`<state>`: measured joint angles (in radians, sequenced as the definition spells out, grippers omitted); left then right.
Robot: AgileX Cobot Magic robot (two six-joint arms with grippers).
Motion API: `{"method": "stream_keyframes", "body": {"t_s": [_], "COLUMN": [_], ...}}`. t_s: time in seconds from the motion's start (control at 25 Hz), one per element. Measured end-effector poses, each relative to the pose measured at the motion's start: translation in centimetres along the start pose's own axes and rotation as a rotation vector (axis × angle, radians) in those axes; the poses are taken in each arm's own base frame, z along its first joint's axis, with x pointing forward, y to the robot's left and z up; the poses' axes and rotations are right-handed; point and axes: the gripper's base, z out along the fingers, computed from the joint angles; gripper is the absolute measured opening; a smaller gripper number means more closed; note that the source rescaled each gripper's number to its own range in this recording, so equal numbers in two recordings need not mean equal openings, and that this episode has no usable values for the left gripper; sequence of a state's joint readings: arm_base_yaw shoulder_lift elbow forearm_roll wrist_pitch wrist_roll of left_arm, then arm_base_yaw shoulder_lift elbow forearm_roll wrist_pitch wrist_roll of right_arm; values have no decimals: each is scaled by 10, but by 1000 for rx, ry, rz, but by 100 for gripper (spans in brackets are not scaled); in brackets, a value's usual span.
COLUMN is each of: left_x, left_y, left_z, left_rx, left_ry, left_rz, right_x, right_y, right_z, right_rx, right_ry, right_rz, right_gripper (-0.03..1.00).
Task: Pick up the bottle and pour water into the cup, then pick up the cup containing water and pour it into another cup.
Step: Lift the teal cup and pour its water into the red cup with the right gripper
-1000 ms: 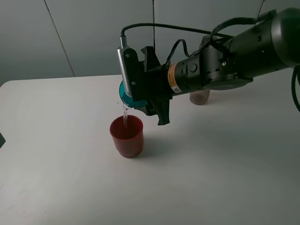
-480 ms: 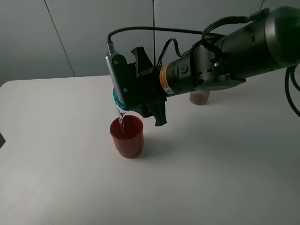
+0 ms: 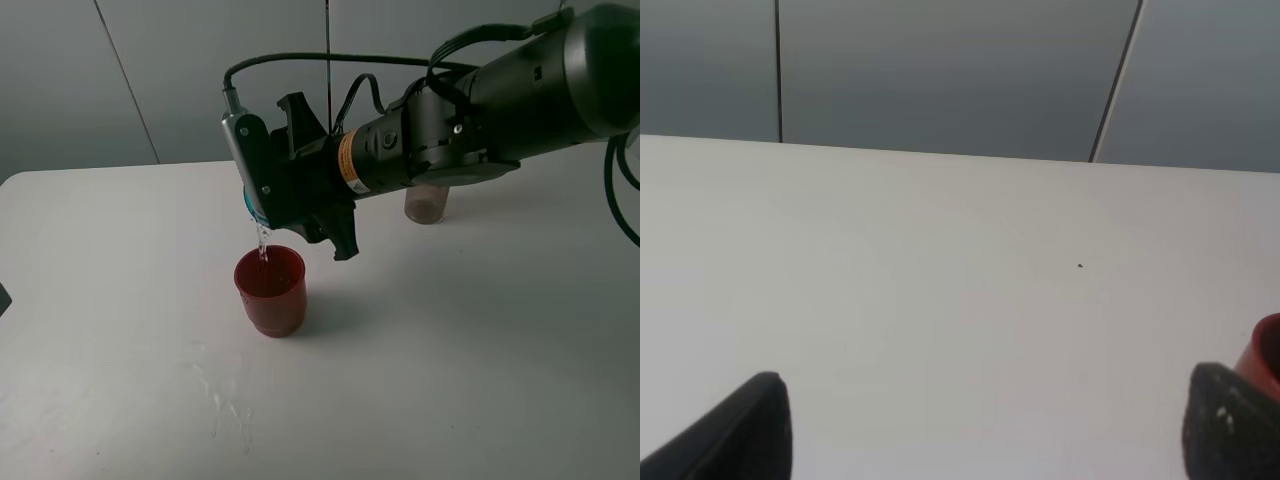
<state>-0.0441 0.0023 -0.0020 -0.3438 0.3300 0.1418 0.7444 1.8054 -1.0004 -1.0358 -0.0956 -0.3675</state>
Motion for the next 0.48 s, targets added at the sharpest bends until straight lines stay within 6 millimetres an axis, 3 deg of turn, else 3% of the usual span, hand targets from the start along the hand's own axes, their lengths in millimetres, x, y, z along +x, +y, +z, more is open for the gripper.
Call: {"method": "stream_keyframes", "body": {"t_s": [0.48], "left_x": [0], "left_y": [0], "left_z": [0], "left_rx": [0], "left_ry": [0], "left_rz": [0], "right_x": [0], "right_y": [0], "right_z": [0], "right_rx": [-1], "right_ry": [1], "right_rz": [-96], "right_gripper": [8]}}
